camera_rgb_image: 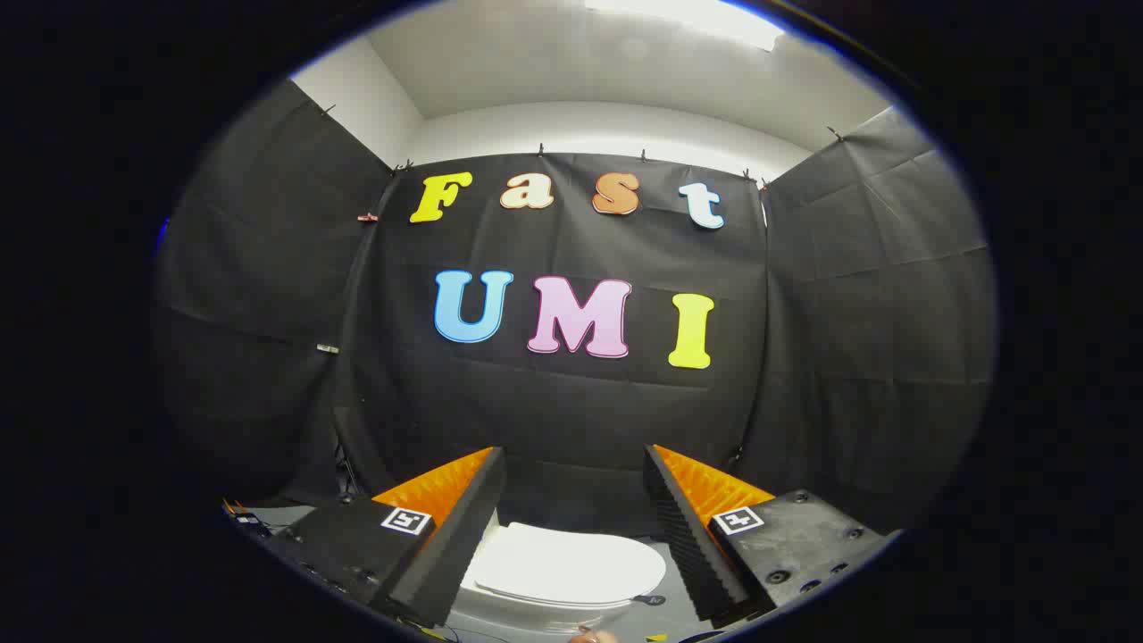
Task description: Open the toilet lid.
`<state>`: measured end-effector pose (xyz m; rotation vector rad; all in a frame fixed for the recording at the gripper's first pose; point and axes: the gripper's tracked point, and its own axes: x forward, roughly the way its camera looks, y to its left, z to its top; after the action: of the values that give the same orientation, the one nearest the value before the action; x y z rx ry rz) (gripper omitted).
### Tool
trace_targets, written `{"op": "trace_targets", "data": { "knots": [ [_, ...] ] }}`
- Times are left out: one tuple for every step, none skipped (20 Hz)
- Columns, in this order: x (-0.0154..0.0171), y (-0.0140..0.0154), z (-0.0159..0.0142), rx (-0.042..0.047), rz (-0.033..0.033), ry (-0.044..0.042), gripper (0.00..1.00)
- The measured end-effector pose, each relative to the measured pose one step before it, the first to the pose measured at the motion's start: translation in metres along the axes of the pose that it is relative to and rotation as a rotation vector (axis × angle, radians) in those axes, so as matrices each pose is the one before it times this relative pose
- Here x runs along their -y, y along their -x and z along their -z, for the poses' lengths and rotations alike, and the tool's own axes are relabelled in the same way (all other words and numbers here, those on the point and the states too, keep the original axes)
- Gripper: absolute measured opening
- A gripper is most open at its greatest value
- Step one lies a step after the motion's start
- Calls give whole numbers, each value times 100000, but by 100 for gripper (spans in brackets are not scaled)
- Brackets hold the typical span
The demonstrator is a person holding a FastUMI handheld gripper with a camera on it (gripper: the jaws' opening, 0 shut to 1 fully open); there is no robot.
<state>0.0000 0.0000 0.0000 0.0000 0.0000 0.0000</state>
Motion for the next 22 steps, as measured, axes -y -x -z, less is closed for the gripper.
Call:
{"op": "trace_targets", "data": {
  "knots": [
    [113,-41,22,125,-95,-502,98],
    [119,-22,81,-150,275,-178,98],
    [175,-129,138,-327,199,26,99],
    [60,4,105,-324,61,18,98],
    [70,-10,-11,-99,-184,-189,99],
    [-52,-10,1,108,-365,-479,98],
    [110,-66,-98,257,-145,-455,99],
    [214,-28,-54,261,212,-209,99],
    [239,-111,6,47,495,-1,99],
    [251,-117,55,-37,437,12,99],
    [260,-39,81,-124,376,-87,99],
    [206,-50,152,-233,270,-225,99],
    [60,-102,144,-317,206,-222,99],
    [60,-104,121,-325,143,-198,99],
    [168,-78,144,-358,211,-34,99],
    [124,-173,219,-375,224,181,99],
    [142,-128,219,-351,263,212,99],
    [196,-162,173,-344,311,132,99],
    [184,-226,189,-332,422,-92,99],
    [238,-197,193,-257,580,-247,99],
    [256,-279,144,-257,604,-350,99],
    [304,-322,197,-349,715,-397,99]
  ]
}}
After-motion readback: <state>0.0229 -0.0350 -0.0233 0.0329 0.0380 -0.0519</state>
